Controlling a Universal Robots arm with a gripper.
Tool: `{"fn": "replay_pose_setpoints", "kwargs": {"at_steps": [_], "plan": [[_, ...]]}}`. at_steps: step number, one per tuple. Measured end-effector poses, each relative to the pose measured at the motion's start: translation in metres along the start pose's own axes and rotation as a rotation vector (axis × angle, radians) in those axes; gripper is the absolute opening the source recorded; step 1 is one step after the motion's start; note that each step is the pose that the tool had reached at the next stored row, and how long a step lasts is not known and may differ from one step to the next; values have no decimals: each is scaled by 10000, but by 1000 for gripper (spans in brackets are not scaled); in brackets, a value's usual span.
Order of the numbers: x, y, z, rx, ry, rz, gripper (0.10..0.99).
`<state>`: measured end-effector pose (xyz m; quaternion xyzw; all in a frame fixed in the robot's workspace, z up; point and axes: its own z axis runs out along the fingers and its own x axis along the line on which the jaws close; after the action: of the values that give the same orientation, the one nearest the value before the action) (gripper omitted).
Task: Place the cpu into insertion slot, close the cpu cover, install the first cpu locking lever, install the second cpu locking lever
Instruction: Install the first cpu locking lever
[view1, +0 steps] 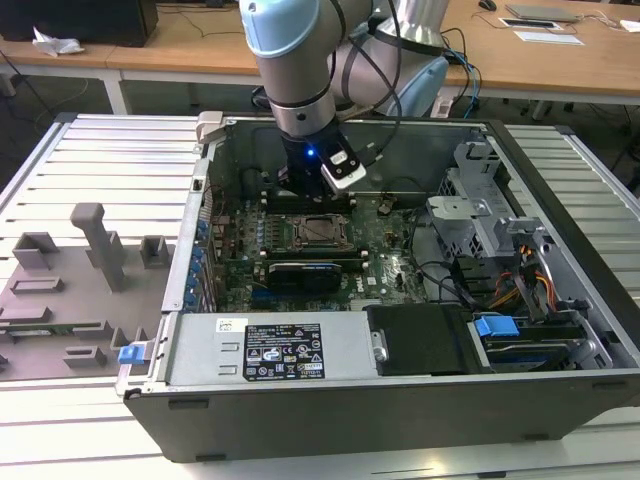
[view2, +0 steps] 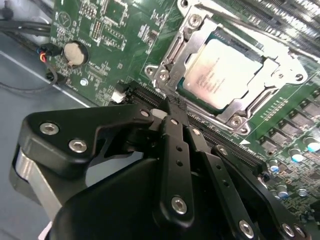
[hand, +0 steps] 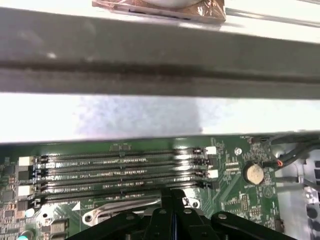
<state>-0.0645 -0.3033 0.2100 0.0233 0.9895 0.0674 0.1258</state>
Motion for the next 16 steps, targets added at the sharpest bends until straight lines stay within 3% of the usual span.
{"fn": "replay_pose_setpoints", "kwargs": {"at_steps": [1,4,6,7,8,13,16], "plan": [[-9,0,1,122,62,25,106],[-48,2,12,319,268,45,106],[-84,3,21,416,491,50,106],[-108,3,27,474,643,57,106],[-116,4,29,490,714,62,106],[-121,-3,27,494,740,63,106],[-100,-45,13,501,739,60,106]]}}
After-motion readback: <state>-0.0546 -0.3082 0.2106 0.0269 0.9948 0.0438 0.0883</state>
